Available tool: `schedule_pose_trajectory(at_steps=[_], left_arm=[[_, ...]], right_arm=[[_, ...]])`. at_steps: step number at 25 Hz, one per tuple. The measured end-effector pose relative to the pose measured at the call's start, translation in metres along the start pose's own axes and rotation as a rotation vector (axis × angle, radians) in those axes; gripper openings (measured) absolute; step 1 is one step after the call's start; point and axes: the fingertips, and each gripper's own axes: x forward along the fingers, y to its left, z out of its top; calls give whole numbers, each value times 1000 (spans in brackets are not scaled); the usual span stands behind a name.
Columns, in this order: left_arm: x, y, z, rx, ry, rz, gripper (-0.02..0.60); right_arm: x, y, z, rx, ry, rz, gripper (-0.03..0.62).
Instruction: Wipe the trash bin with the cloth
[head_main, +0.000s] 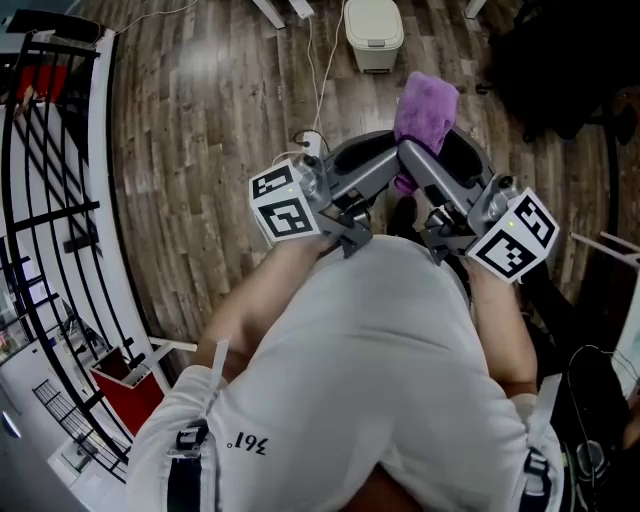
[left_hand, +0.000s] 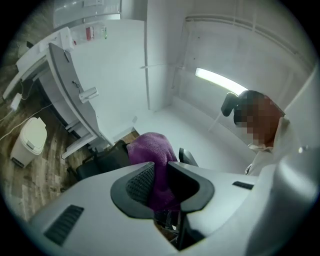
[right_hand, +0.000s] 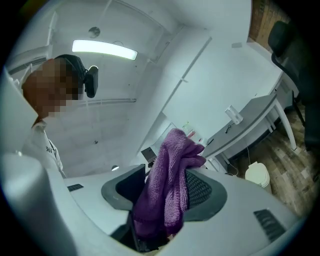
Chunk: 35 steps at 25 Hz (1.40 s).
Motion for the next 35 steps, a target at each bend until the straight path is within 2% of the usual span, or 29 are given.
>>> schedule_pose_trajectory(at_steps=[3, 8, 11, 14, 17, 19, 23, 27, 33, 35], left_arm=[[1, 2, 1, 2, -26, 19, 81], [4, 9, 4, 31, -70, 64, 81], [9, 12, -9, 37, -22, 74, 81], [18, 17, -21, 32, 18, 85, 81], [29, 22, -27, 57, 36, 104, 81], [30, 27, -28, 84, 36, 132, 81], [11, 46, -21, 111, -8, 246, 81], [-18, 65, -10, 130, -48, 395, 81], [-54, 102, 17, 205, 4, 553, 81], [-60, 120, 31, 221, 25, 583, 81]], right_arm=[[0, -2, -1, -10, 28, -14, 206], [-4, -12, -5, 47, 26, -50, 206], [-10, -26, -6, 97, 20, -95, 196], [-17, -40, -4, 119, 40, -113, 142], [-25, -55, 2, 100, 74, -120, 130], [-34, -71, 9, 49, 101, -142, 123], [-57, -111, 26, -109, 176, -202, 123], [-73, -154, 34, -182, 242, -256, 123], [-66, -203, 28, -230, 316, -375, 122], [-56, -215, 28, -235, 328, -405, 120]])
